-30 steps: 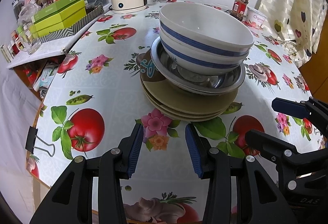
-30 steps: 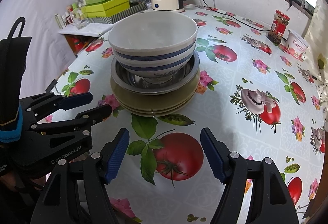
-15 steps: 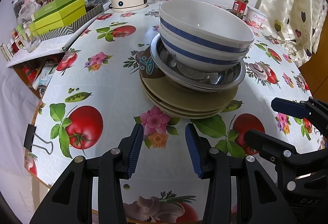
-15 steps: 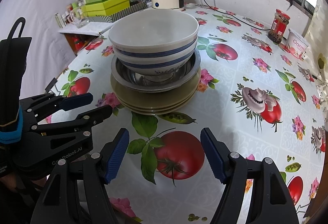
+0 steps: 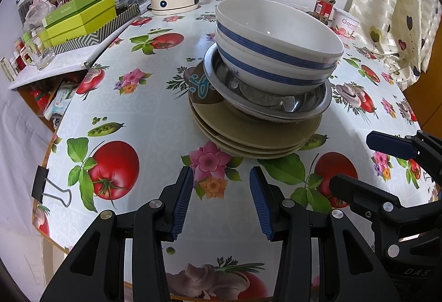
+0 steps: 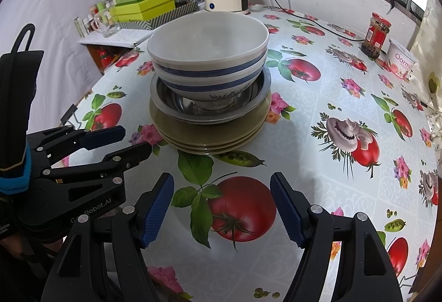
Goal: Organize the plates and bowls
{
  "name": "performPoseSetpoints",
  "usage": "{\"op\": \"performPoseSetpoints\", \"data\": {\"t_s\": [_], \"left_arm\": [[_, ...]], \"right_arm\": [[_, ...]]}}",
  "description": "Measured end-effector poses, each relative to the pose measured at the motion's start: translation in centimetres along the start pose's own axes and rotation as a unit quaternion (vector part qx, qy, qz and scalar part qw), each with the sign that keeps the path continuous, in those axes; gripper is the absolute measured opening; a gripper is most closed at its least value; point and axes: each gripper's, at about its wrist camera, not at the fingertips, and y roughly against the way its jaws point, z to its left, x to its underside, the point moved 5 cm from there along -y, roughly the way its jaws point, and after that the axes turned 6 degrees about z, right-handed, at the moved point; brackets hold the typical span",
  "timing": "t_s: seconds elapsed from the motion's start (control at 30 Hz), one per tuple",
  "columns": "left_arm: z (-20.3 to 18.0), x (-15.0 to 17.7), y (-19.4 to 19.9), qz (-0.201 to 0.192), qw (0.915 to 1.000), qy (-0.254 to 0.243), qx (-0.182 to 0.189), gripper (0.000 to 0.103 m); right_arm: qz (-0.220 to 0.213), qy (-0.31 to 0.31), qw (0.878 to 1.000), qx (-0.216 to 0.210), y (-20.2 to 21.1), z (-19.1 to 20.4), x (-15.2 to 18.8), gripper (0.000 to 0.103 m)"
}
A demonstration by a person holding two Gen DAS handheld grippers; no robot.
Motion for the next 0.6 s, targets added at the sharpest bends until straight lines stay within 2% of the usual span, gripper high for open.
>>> {"op": "performPoseSetpoints", "data": {"t_s": [0.6], "left_arm": [[0.16,0.01,0.0,0.0,1.0,0.001,0.001,0.044]], "right_arm": [[0.0,0.0,1.0,0.0,0.03,0.02,0.01,0.073]]}}
